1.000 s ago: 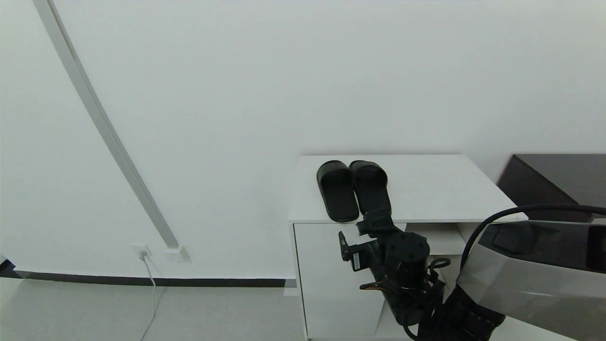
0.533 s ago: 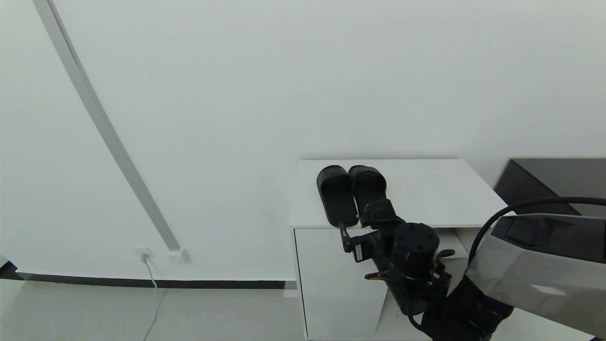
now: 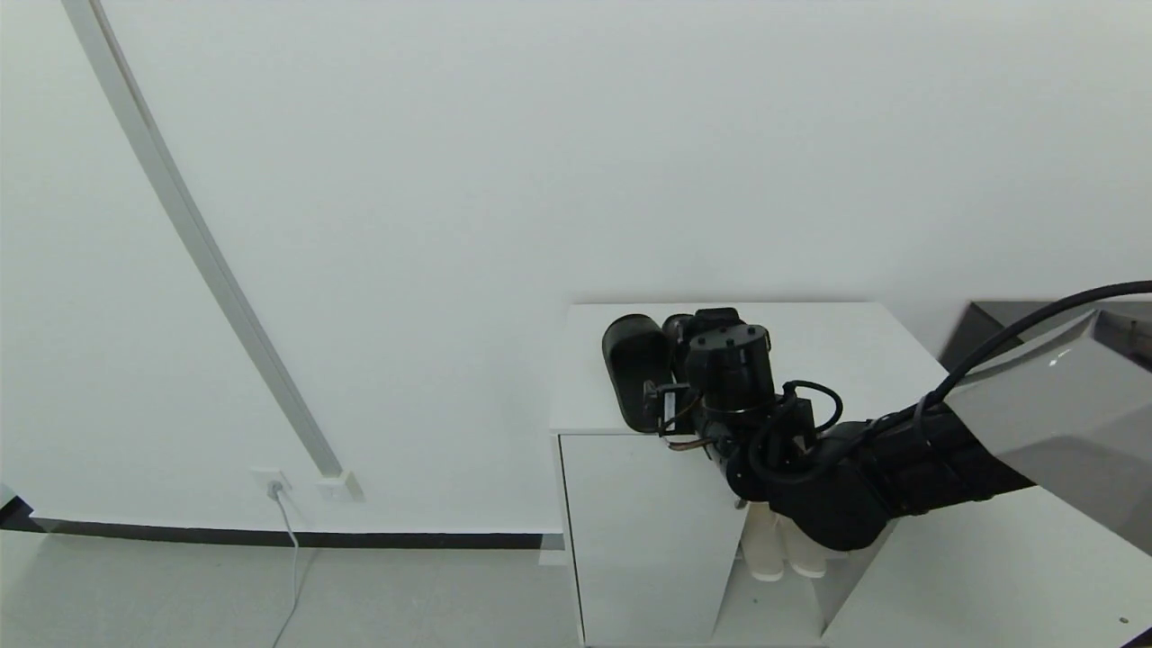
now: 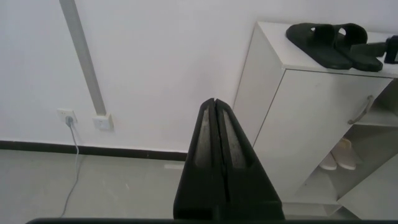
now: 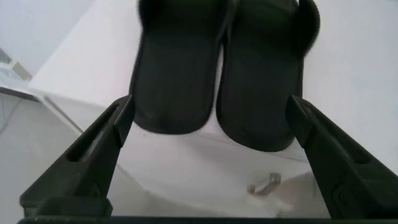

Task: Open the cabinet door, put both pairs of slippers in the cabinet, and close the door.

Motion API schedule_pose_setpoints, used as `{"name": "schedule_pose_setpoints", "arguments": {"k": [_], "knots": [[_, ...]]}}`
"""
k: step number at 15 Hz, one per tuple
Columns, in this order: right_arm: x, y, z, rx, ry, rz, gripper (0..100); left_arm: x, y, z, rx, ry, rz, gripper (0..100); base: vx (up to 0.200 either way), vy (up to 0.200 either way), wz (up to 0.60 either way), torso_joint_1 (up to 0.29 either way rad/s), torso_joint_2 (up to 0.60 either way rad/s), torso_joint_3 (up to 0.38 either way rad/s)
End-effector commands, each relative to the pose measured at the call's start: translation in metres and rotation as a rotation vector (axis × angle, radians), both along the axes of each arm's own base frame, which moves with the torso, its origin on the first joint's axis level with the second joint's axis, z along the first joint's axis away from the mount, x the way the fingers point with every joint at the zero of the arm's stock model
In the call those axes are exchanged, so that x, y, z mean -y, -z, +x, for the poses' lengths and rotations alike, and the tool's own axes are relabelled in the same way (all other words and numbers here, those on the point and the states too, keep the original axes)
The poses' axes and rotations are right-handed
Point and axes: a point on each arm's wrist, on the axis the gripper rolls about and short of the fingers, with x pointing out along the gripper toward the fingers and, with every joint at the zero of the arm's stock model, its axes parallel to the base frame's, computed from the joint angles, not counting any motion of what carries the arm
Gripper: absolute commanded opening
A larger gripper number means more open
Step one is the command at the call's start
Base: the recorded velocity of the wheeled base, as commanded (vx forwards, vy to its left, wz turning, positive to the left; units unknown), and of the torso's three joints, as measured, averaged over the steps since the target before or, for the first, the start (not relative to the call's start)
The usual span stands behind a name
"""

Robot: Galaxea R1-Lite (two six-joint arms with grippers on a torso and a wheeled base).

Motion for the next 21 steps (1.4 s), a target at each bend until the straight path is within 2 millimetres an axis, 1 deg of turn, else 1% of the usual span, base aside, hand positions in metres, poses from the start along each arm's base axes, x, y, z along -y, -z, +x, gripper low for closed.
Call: {"name": "schedule_pose_setpoints", "arguments": {"k": [1,3,7,13,14,19,21], "knots": [[-0.001,-0.014,0.002,0.03,0.007,0.034,100,0.0,0.0,0.0,-0.001,0.001,0.0,0,0.0,0.0,0.0,0.0,0.0,0.0],[0.0,-0.013,0.002,0.028,0.01,0.031,100,0.0,0.0,0.0,-0.001,0.002,0.0,0,0.0,0.0,0.0,0.0,0.0,0.0],[0.001,-0.007,0.0,0.011,0.014,0.032,100,0.0,0.0,0.0,-0.001,0.002,-0.002,0,0.2,0.0,0.0,-0.004,0.0,0.002],[0.0,0.022,-0.001,-0.054,0.019,0.011,100,0.0,0.0,0.0,-0.002,0.002,-0.002,0,0.2,0.0,0.0,0.01,0.0,0.001],[-0.002,0.03,0.001,-0.052,0.021,0.014,100,0.0,0.0,0.0,0.0,0.001,-0.005,0,0.2,0.0,0.0,0.007,0.0,0.007],[-0.008,0.049,0.009,-0.047,0.013,0.006,100,0.0,0.0,0.0,0.0,0.001,-0.005,0,0.0,0.0,0.0,0.0,0.0,0.0],[-0.011,0.05,0.011,-0.038,0.009,0.006,100,0.0,0.0,0.0,0.0,0.001,-0.005,0,0.0,0.0,0.0,0.0,0.0,0.0]]}}
